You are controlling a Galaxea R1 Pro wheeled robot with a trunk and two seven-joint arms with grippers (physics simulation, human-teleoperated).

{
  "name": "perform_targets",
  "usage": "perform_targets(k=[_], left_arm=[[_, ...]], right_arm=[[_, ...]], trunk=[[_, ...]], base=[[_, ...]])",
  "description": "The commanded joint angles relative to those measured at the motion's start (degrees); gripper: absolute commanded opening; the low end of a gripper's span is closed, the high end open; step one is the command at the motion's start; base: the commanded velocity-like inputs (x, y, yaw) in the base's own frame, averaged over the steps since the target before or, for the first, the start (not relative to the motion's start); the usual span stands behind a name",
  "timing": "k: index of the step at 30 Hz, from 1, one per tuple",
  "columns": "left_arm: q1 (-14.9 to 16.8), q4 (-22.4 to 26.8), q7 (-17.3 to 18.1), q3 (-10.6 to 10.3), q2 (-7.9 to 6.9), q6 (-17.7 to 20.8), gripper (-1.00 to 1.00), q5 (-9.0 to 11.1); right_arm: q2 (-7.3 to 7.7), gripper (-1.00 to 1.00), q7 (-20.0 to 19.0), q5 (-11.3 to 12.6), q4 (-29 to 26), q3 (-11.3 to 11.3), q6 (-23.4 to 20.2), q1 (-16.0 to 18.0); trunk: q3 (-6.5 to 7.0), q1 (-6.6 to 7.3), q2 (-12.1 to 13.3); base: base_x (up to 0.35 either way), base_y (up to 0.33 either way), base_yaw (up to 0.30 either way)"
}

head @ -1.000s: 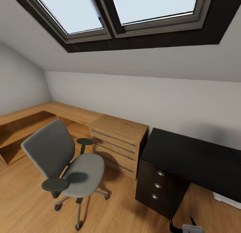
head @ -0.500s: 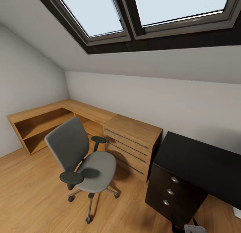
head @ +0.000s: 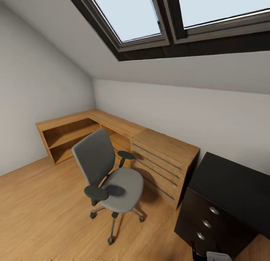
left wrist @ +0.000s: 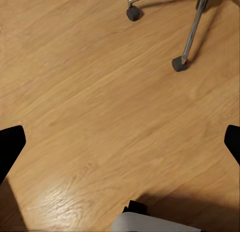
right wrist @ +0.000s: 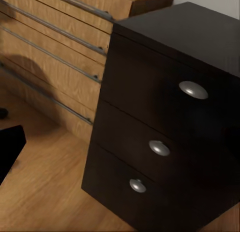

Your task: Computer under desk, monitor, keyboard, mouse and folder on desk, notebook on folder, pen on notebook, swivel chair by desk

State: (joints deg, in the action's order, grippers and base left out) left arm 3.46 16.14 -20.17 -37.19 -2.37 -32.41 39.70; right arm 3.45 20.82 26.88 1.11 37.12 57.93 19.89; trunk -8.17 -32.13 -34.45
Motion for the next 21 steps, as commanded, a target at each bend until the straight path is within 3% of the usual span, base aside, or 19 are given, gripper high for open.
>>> perform_targets(k=[1, 6, 11, 21], left_arm=[[0.05, 0.06, -0.48, -0.48, -0.05, -0.1, 1.0, 0.21], [0.05, 0.1, -0.48, -0.41, -0.01, -0.53, 1.0, 0.23], [0.05, 0.09, -0.48, -0.35, 0.05, -3.98, 1.0, 0.24], [0.05, 1.23, -0.7, -1.21, 1.86, -4.64, 1.0, 0.01]], right_arm=[[-0.02, 1.0, 0.27, 0.19, 0.12, 0.49, 0.17, 0.06], [-0.02, 1.0, 0.27, 0.12, 0.12, 0.49, 0.17, 0.06], [0.28, 1.0, 0.27, 0.07, 0.12, 0.62, 0.17, 0.06], [0.89, 1.0, 0.34, 0.22, 0.12, 0.42, 0.08, 0.06]], trunk=[[-0.1, -0.01, -0.09], [-0.1, -0.01, -0.09], [-0.1, -0.01, -0.09], [-0.1, -0.01, -0.09]], base=[[-0.09, 0.124, 0.282], [-0.086, 0.099, 0.282], [-0.012, 0.014, 0.282], [-0.001, 0.001, 0.282]])
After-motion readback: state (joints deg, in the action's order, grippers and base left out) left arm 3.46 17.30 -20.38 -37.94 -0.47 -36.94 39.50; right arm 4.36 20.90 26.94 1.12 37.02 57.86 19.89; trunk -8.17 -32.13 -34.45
